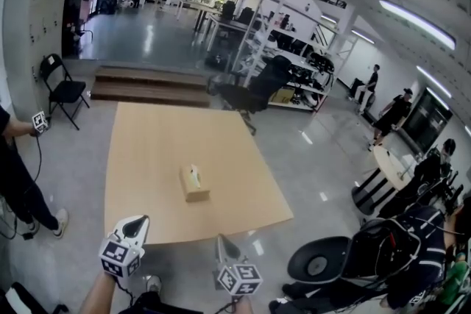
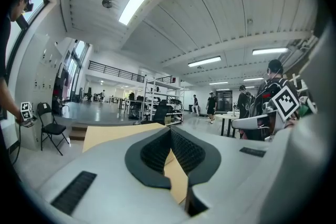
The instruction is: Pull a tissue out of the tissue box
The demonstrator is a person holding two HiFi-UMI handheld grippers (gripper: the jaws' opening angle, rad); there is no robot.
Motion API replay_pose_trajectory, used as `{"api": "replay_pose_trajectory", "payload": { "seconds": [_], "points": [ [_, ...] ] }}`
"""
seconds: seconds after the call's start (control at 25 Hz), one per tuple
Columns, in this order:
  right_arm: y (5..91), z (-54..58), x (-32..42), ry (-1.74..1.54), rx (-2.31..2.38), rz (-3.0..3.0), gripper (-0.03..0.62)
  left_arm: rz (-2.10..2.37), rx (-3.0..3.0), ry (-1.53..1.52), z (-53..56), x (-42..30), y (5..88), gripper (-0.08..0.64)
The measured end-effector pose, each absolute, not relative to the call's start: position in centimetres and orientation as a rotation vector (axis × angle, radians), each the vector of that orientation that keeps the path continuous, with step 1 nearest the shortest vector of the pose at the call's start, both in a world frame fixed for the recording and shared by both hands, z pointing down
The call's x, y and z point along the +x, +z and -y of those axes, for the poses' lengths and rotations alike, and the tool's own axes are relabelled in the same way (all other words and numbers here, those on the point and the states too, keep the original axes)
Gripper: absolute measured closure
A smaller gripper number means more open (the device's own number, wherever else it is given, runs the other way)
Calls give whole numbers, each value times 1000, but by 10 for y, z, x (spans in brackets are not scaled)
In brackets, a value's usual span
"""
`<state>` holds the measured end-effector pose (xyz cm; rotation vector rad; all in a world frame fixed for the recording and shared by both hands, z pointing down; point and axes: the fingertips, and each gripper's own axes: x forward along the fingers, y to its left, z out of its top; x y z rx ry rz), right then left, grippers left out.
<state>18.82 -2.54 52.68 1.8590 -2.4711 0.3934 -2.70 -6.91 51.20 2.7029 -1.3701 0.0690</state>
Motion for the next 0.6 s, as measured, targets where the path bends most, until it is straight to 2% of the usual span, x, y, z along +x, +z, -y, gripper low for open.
{"api": "replay_pose_trajectory", "payload": {
  "seconds": [0.6],
  "points": [
    [519, 148, 175, 406, 1846, 2467, 581, 1371, 2690, 75, 192, -34, 503, 552]
  ]
}}
